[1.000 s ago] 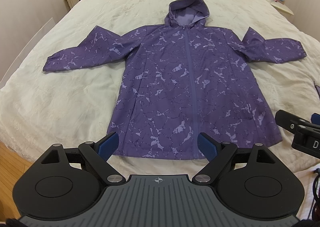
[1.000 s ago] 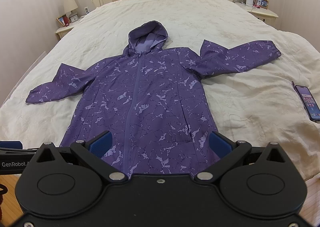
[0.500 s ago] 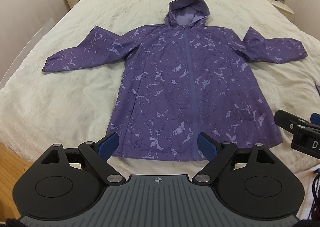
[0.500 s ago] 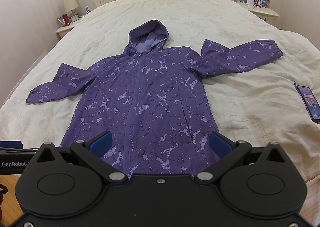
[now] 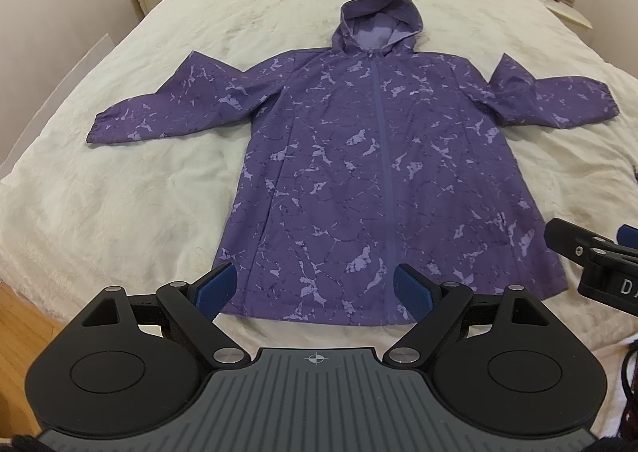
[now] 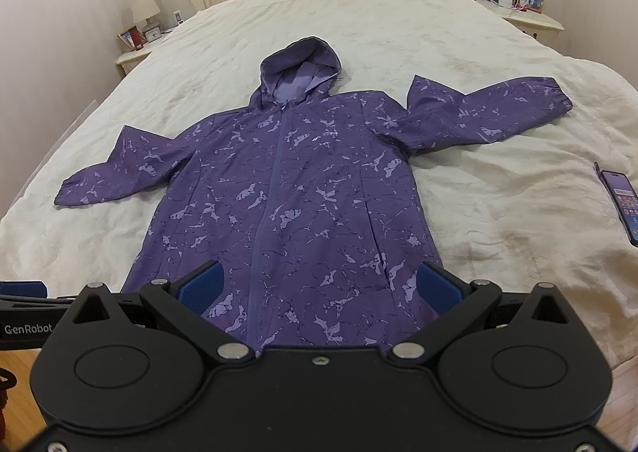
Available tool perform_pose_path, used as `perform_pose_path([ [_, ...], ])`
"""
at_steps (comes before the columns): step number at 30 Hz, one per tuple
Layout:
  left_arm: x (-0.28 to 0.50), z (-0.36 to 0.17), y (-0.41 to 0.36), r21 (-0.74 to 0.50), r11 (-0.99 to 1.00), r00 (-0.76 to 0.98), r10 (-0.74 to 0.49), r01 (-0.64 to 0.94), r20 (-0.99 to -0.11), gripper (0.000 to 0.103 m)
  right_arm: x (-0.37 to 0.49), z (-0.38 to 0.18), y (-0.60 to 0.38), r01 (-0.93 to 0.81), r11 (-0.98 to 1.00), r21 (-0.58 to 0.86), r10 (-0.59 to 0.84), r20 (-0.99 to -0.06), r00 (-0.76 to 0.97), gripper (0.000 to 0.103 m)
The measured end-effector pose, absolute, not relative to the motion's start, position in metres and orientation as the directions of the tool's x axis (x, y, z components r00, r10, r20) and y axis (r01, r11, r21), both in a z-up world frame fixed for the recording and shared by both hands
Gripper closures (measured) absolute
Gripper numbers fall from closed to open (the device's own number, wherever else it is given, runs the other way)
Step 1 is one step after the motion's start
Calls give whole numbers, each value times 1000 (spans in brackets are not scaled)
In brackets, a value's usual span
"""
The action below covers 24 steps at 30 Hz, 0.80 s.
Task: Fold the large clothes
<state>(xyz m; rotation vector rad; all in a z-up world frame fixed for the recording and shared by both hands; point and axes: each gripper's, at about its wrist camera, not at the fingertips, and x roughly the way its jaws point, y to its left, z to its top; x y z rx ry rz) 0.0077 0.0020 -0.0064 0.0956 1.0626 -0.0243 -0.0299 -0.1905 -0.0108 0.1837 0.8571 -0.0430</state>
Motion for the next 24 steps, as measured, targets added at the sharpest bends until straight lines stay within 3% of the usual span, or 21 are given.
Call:
perform_pose_path([
  [12, 30, -14, 18, 38, 999, 489, 17, 33, -872, 17, -6, -18, -190, 72, 979, 190, 97, -749, 656, 1],
  [24, 122, -59, 96, -232, 972, 533, -207, 20, -820, 16, 74, -35, -165, 4, 977, 213, 158, -735, 659, 1],
])
